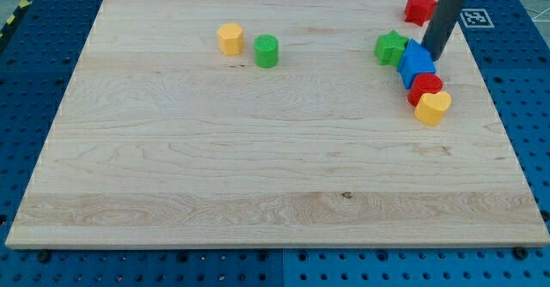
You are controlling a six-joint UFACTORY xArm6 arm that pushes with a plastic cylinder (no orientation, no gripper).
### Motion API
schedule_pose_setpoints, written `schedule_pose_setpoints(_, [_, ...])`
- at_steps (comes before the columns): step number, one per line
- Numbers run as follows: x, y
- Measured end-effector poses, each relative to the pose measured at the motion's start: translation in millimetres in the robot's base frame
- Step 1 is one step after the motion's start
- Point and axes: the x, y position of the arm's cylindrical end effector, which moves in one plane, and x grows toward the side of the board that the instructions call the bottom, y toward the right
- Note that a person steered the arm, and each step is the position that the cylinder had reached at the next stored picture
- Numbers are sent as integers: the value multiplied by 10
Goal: Move the green star up a bit
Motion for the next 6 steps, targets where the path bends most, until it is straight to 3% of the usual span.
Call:
schedule_pose_setpoints(2, [-136, 116])
schedule_pose_setpoints(3, [-545, 62])
schedule_pose_setpoints(5, [-994, -1258])
schedule_pose_setpoints(6, [-862, -1511])
